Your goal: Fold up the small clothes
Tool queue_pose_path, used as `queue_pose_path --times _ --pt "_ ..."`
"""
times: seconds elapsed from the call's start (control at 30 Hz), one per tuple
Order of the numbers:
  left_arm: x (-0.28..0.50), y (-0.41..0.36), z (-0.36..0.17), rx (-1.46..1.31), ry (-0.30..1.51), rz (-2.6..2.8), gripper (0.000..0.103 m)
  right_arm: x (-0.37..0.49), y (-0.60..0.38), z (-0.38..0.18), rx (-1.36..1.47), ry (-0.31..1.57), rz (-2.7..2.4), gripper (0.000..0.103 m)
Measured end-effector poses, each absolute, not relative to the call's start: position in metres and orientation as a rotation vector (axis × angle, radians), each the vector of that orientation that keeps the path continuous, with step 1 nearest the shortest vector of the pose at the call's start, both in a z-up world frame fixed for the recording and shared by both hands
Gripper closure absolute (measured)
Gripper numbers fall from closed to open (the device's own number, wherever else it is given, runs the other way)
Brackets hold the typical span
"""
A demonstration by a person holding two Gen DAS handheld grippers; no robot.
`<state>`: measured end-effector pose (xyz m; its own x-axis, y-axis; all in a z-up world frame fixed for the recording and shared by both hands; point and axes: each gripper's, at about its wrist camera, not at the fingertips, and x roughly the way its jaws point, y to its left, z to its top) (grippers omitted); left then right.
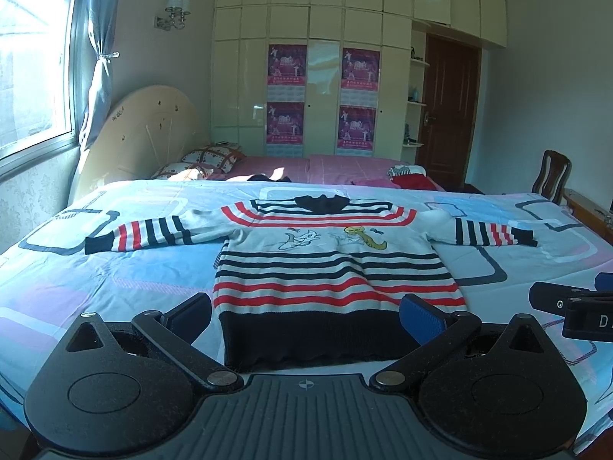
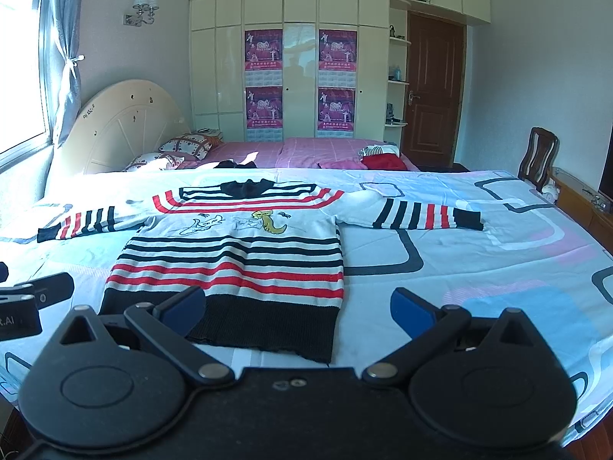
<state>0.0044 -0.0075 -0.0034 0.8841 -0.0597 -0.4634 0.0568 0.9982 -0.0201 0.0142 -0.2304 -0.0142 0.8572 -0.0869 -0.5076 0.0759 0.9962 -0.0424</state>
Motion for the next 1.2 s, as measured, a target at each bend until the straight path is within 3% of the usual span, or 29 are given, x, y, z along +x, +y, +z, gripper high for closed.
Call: queue_pose_path --times 1.2 --pt "0.0110 -0.0053 -0.0026 -0.022 0.489 -0.063 0.000 0.0207 -0.2276 -0.0099 -0.037 0.533 -0.084 0.000"
